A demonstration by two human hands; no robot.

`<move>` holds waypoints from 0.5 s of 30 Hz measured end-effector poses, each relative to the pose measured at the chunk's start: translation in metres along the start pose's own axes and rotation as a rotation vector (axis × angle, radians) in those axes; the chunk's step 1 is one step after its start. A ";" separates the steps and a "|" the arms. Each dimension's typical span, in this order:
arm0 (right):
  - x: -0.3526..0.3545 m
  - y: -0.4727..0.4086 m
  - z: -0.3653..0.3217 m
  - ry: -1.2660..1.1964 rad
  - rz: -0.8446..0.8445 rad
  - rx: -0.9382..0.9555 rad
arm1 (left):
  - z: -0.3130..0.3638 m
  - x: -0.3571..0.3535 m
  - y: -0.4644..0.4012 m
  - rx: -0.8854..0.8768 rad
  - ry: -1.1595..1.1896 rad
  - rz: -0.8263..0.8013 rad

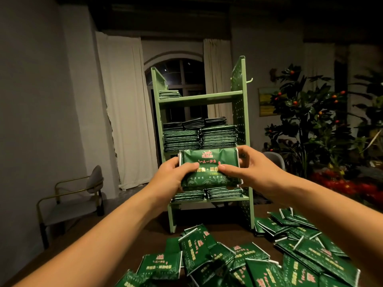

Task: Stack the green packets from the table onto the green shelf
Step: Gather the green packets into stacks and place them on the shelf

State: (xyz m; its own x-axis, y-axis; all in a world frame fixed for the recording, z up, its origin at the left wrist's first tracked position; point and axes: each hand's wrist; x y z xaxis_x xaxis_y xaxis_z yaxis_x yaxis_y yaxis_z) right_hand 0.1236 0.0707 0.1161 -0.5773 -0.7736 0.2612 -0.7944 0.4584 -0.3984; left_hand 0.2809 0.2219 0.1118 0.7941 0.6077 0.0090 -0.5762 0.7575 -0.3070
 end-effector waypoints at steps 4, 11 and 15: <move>-0.001 -0.011 -0.011 0.364 0.208 0.120 | 0.014 0.002 -0.015 -0.011 0.021 0.114; -0.006 -0.039 -0.001 1.498 0.360 0.871 | 0.031 0.011 -0.039 0.098 0.094 0.220; -0.011 -0.069 0.002 1.580 0.464 0.942 | 0.036 0.018 -0.059 0.111 0.121 0.202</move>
State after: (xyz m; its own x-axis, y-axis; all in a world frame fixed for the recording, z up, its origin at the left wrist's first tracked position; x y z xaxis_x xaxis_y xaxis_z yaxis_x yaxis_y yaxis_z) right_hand 0.1847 0.0469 0.1392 -0.7395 0.6274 0.2440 -0.5148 -0.2937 -0.8054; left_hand 0.3222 0.1964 0.1642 0.6742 0.7214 -0.1582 -0.7379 0.6492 -0.1846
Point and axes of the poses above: each hand's wrist, its own y-axis away from the middle knuckle, its own x-axis out of the back of the hand, z = x × y, and after that the axes turned 5 degrees about y, right-handed
